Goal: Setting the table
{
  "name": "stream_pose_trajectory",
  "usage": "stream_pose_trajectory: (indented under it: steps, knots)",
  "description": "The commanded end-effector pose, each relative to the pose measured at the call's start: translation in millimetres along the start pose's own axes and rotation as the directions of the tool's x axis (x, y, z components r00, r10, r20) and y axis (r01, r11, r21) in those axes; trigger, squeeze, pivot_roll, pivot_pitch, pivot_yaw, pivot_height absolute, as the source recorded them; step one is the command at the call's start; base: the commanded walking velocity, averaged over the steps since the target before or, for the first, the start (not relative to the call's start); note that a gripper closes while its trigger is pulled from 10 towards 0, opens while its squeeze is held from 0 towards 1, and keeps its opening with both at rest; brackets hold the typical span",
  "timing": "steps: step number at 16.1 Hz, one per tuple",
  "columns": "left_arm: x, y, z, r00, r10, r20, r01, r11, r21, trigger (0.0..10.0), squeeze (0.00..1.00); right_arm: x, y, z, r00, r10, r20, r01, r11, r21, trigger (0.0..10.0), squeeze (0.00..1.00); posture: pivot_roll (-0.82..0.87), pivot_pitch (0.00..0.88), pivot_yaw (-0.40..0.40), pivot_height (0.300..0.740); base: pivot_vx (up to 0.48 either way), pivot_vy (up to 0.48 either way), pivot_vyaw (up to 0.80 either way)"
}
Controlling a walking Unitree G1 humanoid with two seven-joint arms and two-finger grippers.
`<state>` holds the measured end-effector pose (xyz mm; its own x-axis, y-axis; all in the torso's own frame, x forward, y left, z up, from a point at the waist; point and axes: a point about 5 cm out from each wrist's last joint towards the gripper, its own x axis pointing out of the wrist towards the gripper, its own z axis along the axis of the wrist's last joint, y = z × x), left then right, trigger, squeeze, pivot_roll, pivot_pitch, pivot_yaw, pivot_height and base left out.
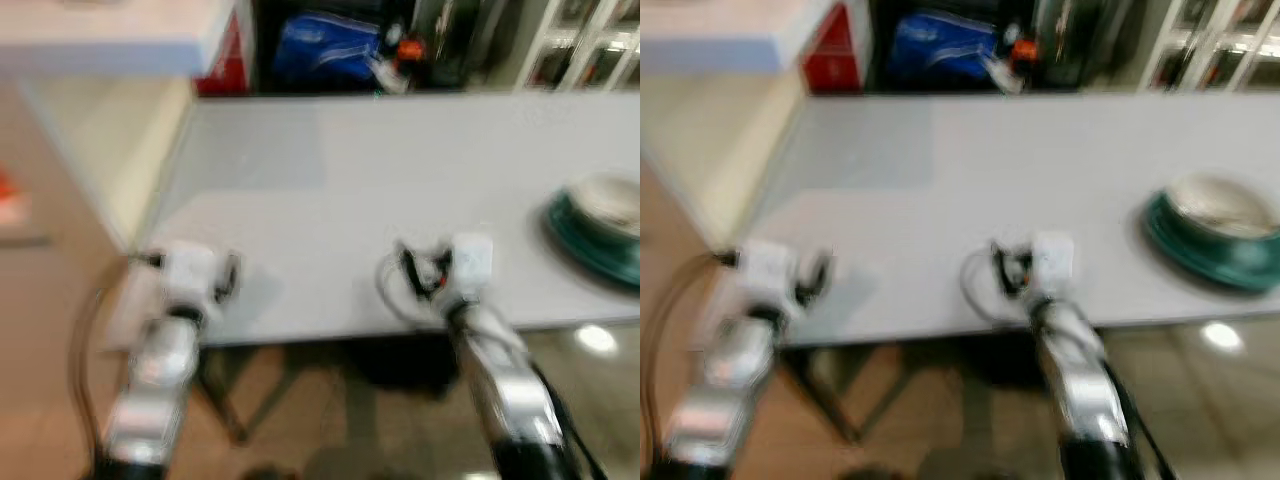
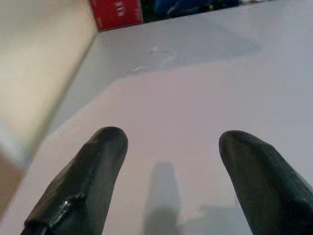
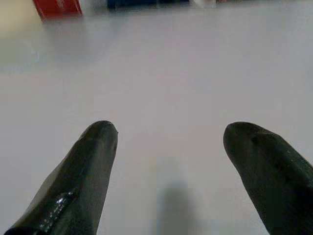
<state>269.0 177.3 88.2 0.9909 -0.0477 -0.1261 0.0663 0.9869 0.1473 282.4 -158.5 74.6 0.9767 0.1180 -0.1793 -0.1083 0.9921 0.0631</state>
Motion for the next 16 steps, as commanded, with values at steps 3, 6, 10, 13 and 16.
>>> stream_pose_trajectory:
  steps: [3, 6, 10, 13, 16]
  knots:
    - [-2.4, 12.5, -2, 0.999, 0.029, 0.027, -0.029, 1.000, 0.003, 10.0, 0.00, 0.5, 7.1, 8, 0.995, 0.023, 0.100, -0.024, 1.000, 0.012, 10.0, 0.00, 0.06, 0.065, -0.020, 0.740, 0.000, 0.480, 0.00]
    - [-9.4, 14.2, 0, 0.997, 0.041, 0.067, -0.042, 0.999, 0.022, 10.0, 0.00, -11.0, 11.9, -8, 0.994, 0.010, 0.113, -0.019, 0.996, 0.083, 10.0, 0.00, 0.09, 0.069, -0.055, 0.740, 0.000, 0.480, 0.00]
    - [-3.9, 10.6, 6, 0.996, 0.014, 0.092, -0.016, 0.999, 0.028, 10.0, 0.00, -5.8, 5.9, 1, 0.989, -0.002, 0.148, -0.005, 0.999, 0.046, 10.0, 0.00, 0.07, 0.075, -0.032, 0.740, 0.000, 0.480, 0.00]
    - [-0.1, 14.7, 13, 0.994, -0.001, 0.109, -0.006, 0.998, 0.060, 10.0, 0.00, -9.2, 5.1, 0, 0.986, -0.009, 0.164, -0.003, 0.997, 0.075, 10.0, 0.00, 0.10, 0.067, -0.023, 0.740, 0.000, 0.480, 0.00]
    - [-1.3, 19.8, 13, 0.994, -0.002, 0.112, -0.007, 0.997, 0.075, 10.0, 0.00, -23.2, -9.2, -8, 0.990, -0.034, 0.135, 0.021, 0.995, 0.093, 10.0, 0.00, 0.11, 0.067, -0.024, 0.740, 0.000, 0.480, 0.00]
